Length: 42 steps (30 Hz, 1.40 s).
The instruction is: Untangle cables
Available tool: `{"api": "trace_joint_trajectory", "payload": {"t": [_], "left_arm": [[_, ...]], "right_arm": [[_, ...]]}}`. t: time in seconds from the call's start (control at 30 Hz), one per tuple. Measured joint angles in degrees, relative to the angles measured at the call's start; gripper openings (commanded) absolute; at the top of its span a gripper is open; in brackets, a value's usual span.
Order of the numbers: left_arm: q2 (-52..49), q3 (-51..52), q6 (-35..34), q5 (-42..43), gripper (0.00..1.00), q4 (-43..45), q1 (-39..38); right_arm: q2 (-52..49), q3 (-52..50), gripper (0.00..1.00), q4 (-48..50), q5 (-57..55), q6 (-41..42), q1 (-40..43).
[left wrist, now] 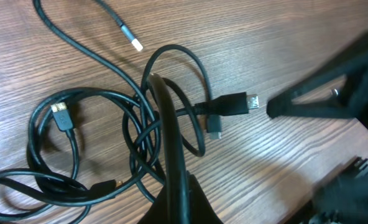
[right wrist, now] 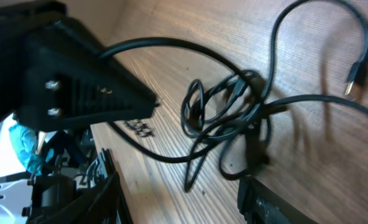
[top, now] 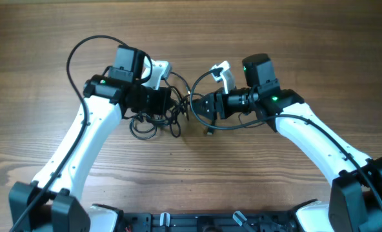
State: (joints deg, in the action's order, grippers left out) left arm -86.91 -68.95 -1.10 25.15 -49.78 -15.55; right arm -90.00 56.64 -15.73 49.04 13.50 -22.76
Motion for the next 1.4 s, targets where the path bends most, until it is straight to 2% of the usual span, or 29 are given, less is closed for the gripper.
{"api": "trace_joint_trajectory", "payload": {"t": [0.3,0.6,0.9,0.97,1.03,1.13,1.2,1.4], "left_arm": [[-6.0,0.0,-11.8,-7.1,0.04,0.9,-0.4],[-8.6,0.1,-13.6,-7.3,0.04,0.9,-0.4],[-8.6,0.1,-14.3,-7.3,0.05,0.0,-0.4],[-8.6,0.1,-14.3,-7.3,0.05,-0.2,-0.4],[-8.6,0.1,-14.3,-7.3,0.05,-0.2,-0.4],[-8.6,0.1,-14.3,-7.3,0.05,-0.2,-0.4],[-8.6,0.1,-14.3,-7.4,0.04,-0.2,-0.4],[-8.6,0.1,-14.3,-10.3,0.04,-1.2,-0.4]], "right_arm": [[0.0,-2.3,0.66,-2.4,-13.7,4.7,-6.2],[0.0,-5.7,0.66,4.2,-27.6,11.6,-11.0],[-7.0,-6.1,0.62,8.2,-30.9,15.3,-11.1],[-9.5,-6.1,0.58,10.1,-30.3,15.6,-11.1],[-11.6,-6.1,0.34,12.2,-29.4,16.0,-11.1],[-13.0,-6.2,0.11,13.9,-28.3,16.5,-11.1],[-13.1,-6.3,0.04,15.1,-28.0,16.8,-11.1],[-13.1,-6.3,0.04,15.4,-27.8,16.7,-9.9]]}}
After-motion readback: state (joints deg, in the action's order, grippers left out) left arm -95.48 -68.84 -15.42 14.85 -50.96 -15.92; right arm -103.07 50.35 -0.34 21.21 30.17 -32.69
